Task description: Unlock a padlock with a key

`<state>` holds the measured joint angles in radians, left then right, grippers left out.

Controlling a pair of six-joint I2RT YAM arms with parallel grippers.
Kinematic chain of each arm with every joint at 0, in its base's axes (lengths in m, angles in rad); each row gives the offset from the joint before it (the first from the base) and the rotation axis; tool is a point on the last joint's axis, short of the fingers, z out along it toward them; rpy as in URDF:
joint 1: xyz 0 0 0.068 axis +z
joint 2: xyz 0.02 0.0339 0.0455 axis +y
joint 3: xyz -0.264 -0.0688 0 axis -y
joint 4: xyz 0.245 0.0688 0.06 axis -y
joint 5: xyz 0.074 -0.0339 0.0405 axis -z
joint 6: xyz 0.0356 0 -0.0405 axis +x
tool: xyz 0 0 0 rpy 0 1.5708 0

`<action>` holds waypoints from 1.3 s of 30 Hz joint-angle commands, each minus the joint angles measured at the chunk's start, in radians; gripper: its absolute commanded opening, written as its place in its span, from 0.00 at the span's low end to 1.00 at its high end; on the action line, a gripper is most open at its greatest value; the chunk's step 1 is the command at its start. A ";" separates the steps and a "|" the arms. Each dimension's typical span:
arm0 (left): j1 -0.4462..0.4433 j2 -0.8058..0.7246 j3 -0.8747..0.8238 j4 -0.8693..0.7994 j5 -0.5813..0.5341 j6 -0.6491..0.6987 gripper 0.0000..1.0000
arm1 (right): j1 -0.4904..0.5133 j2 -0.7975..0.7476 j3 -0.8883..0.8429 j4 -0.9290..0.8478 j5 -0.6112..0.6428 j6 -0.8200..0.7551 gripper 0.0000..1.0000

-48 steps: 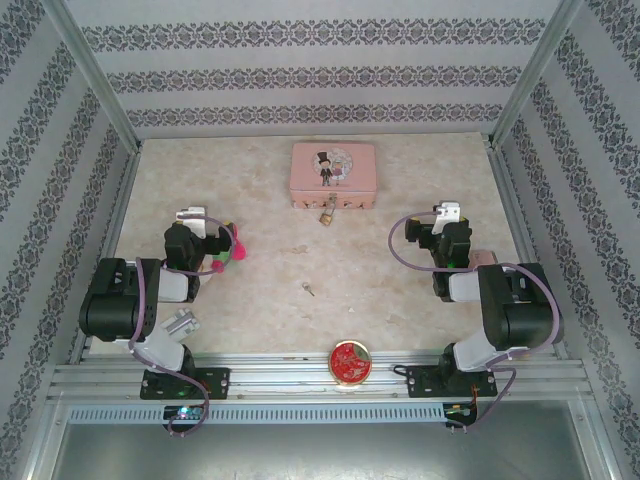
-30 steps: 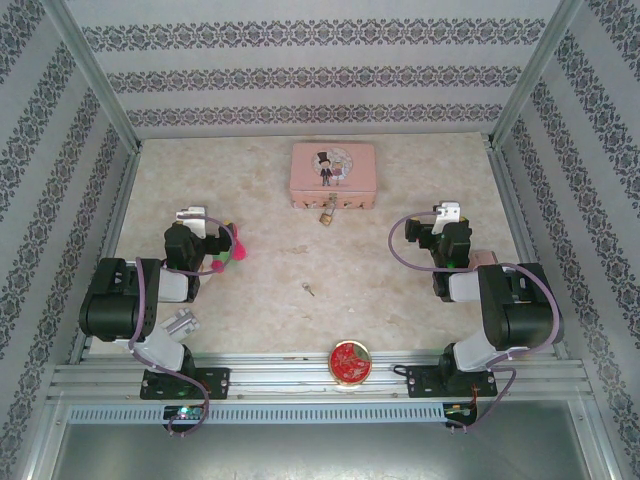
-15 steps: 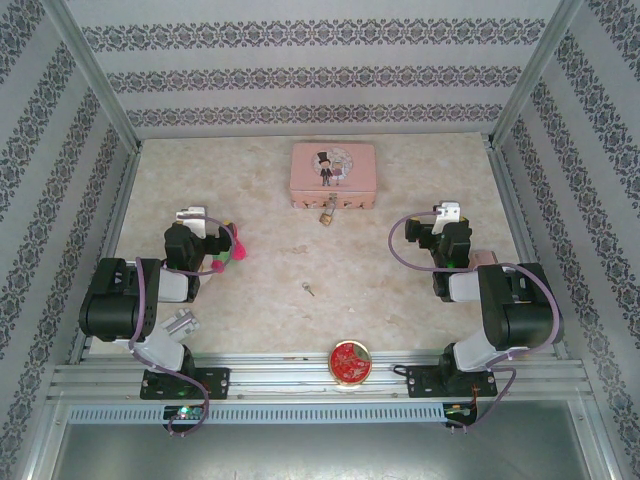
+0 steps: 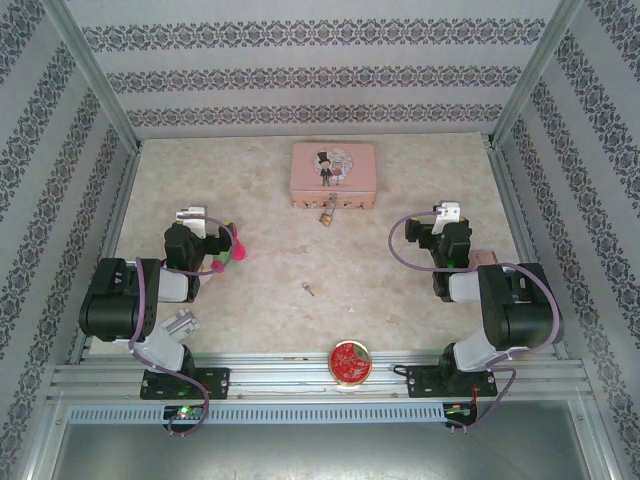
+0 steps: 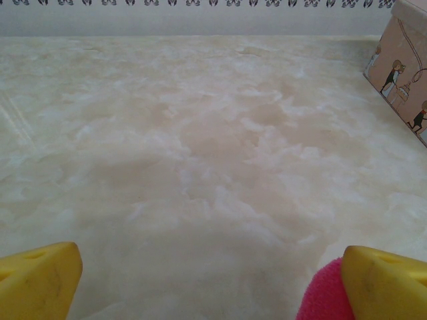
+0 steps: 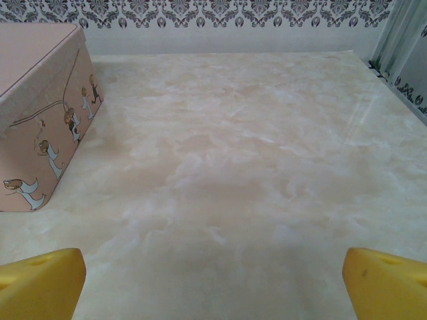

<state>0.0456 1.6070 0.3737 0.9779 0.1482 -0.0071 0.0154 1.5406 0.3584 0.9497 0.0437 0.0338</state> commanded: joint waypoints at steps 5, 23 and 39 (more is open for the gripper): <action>-0.010 -0.105 0.024 -0.120 -0.059 -0.010 0.99 | 0.007 -0.040 0.003 0.004 0.006 -0.002 0.98; -0.013 -0.505 0.110 -0.527 -0.029 -0.192 0.99 | 0.076 -0.404 0.051 -0.487 0.175 0.081 0.98; -0.432 -0.726 0.086 -0.915 -0.108 -0.420 0.99 | 0.406 -0.626 0.249 -1.193 0.338 0.317 0.80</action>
<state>-0.3393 0.8936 0.4721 0.1715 0.0719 -0.3527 0.3740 0.9279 0.5732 -0.0753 0.3382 0.2531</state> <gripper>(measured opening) 0.992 0.814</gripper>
